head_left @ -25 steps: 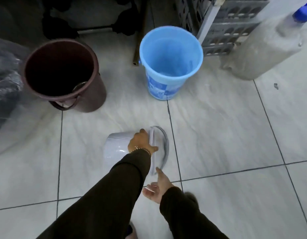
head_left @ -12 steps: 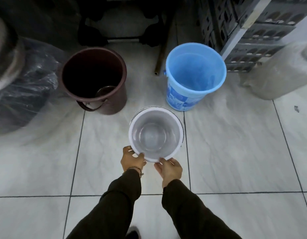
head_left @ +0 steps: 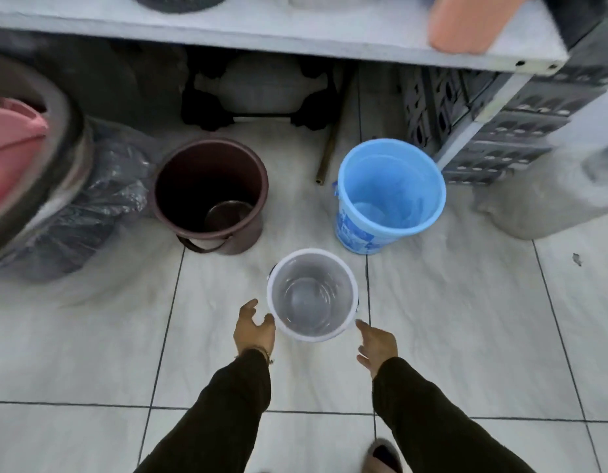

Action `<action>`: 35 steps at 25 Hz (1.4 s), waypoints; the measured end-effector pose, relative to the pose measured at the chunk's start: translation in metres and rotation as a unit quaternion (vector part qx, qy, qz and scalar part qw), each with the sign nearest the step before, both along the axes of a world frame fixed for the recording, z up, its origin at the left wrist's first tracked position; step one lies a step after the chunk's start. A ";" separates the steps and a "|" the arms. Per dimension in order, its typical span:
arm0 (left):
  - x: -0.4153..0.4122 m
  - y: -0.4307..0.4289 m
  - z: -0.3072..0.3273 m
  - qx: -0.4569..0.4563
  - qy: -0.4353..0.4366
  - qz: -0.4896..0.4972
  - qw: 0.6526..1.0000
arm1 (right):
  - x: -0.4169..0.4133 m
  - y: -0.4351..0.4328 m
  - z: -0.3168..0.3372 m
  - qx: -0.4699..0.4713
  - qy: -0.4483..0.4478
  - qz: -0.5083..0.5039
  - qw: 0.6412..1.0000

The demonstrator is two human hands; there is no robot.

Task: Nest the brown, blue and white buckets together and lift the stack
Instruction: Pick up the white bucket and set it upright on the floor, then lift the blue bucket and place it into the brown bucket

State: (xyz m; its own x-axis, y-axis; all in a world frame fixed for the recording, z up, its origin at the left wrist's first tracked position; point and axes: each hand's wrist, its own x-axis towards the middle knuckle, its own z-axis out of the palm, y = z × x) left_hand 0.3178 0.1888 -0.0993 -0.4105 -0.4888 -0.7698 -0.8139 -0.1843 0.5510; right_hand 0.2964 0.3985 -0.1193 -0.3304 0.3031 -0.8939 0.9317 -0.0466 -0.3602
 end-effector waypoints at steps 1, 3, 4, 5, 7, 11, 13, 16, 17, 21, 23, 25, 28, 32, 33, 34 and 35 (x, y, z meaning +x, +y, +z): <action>-0.005 -0.002 0.017 -0.024 0.027 -0.010 0.999 | -0.005 0.011 0.016 0.005 0.000 -0.016 1.000; -0.025 -0.007 0.055 -0.029 0.060 -0.033 0.997 | -0.023 0.031 0.054 0.005 0.007 -0.069 0.998; -0.040 -0.008 0.074 -0.025 0.068 -0.046 0.996 | -0.036 0.041 0.071 0.005 0.019 -0.090 0.996; -0.056 -0.007 0.091 -0.019 0.072 -0.059 0.995 | -0.049 0.049 0.087 0.005 0.031 -0.105 0.994; -0.086 0.000 0.111 -0.003 0.076 -0.084 0.994 | -0.073 0.063 0.107 0.003 0.046 -0.124 0.991; -0.173 0.032 0.110 0.023 0.088 -0.126 0.988 | -0.155 0.090 0.108 -0.001 0.082 -0.115 0.990; -0.221 0.052 0.090 0.008 0.073 -0.151 0.986 | -0.202 0.101 0.093 0.003 0.107 -0.094 0.990; -0.275 0.076 0.055 0.024 0.023 -0.158 0.987 | -0.255 0.117 0.064 0.001 0.121 -0.062 0.991; -0.290 0.083 0.042 0.036 0.014 -0.152 0.988 | -0.270 0.123 0.052 -0.001 0.121 -0.049 0.991; -0.325 0.099 0.005 0.037 0.009 -0.107 0.994 | -0.309 0.137 0.023 0.081 0.136 0.055 0.986; -0.330 0.102 -0.003 0.022 0.010 -0.107 0.994 | -0.312 0.145 0.019 0.141 0.161 0.114 0.970; -0.330 0.102 -0.001 0.044 0.012 -0.074 0.996 | -0.314 0.148 0.022 0.159 0.199 0.143 0.957; -0.307 0.096 0.024 0.067 0.039 0.020 0.997 | -0.314 0.139 0.050 0.172 0.251 0.193 0.933; -0.256 0.081 0.079 0.092 0.065 0.117 0.987 | -0.309 0.113 0.116 0.144 0.320 0.239 0.905; -0.244 0.074 0.098 0.105 0.077 0.147 0.981 | -0.308 0.103 0.136 0.137 0.341 0.254 0.895; -0.232 0.067 0.119 0.115 0.091 0.175 0.974 | -0.306 0.093 0.158 0.134 0.359 0.267 0.884; -0.219 0.058 0.141 0.115 0.104 0.200 0.967 | -0.303 0.083 0.180 0.132 0.381 0.279 0.872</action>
State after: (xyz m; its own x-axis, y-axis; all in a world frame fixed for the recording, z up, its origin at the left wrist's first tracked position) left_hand 0.0987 0.2466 0.0419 -0.3807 -0.4655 -0.7990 -0.5282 -0.5997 0.6011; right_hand -0.0067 0.4814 0.0604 -0.9593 0.0677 -0.2740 0.2687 0.5159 -0.8134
